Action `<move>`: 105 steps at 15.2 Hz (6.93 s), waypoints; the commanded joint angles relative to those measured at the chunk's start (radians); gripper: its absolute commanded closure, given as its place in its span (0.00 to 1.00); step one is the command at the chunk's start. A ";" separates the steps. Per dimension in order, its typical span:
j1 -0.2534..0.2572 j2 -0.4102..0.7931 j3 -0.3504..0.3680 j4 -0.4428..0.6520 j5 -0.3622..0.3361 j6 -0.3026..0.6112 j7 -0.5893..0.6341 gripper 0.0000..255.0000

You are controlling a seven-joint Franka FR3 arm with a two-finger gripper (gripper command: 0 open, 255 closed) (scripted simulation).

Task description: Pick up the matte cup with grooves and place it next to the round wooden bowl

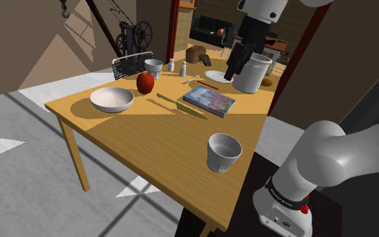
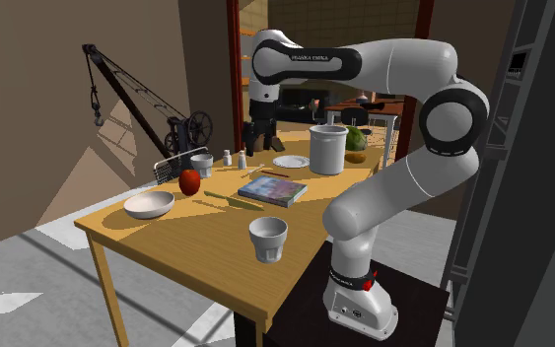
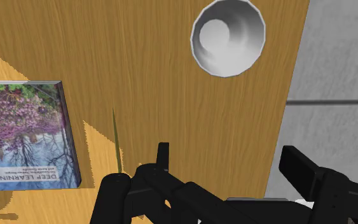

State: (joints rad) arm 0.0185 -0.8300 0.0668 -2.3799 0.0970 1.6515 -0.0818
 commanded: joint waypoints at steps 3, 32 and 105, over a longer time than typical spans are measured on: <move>0.004 -0.027 -0.016 -0.079 0.009 0.038 -0.020 0.00; 0.039 -0.072 -0.121 -0.658 0.088 0.469 -0.189 0.00; 0.113 0.968 0.001 0.738 0.098 0.151 0.042 1.00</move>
State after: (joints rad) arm 0.1294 0.0904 0.0660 -1.7015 0.1985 1.8129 -0.0468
